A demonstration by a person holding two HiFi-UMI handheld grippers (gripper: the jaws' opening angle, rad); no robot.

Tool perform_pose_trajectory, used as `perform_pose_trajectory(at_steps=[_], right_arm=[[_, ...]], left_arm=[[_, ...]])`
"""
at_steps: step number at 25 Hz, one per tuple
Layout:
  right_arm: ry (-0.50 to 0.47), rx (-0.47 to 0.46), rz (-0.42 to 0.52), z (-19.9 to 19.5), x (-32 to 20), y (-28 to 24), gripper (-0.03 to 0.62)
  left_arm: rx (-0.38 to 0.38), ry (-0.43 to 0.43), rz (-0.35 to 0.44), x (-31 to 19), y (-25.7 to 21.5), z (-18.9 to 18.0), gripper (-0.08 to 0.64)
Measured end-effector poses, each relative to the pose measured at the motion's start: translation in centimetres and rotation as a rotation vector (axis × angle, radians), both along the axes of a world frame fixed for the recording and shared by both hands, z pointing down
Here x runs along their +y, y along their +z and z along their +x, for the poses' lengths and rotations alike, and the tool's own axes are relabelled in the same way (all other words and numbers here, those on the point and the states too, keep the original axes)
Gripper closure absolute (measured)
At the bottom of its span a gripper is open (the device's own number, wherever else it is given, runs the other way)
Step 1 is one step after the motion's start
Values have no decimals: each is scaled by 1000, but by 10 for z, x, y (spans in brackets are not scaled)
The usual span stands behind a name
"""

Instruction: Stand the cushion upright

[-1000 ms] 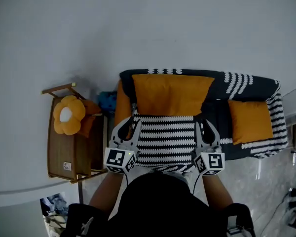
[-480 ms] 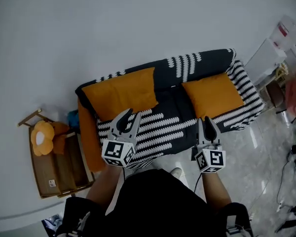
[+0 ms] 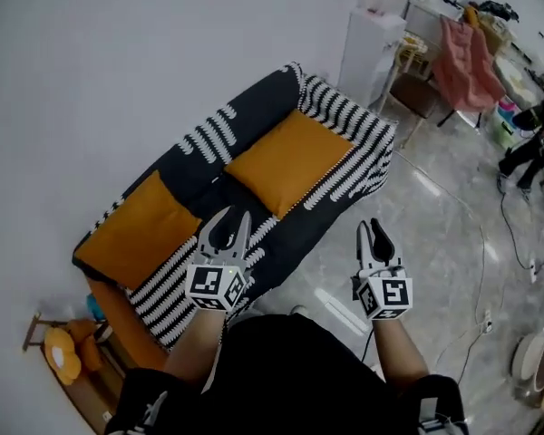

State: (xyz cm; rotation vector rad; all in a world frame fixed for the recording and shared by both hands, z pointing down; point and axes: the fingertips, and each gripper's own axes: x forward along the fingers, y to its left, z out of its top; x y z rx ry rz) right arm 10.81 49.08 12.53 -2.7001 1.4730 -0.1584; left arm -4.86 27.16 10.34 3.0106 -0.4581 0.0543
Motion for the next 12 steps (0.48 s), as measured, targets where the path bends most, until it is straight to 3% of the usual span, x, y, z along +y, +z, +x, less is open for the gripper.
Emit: perform_pose_trajectory(at_steps=[4,12], right_arm=[[129,-11,-6,41,45,-2,488],[266,-29,-49,102,84,6,487]], left_arm=[[-23,116,-15,28,10,66,449],[-27,204,-85,26,33,166,449]])
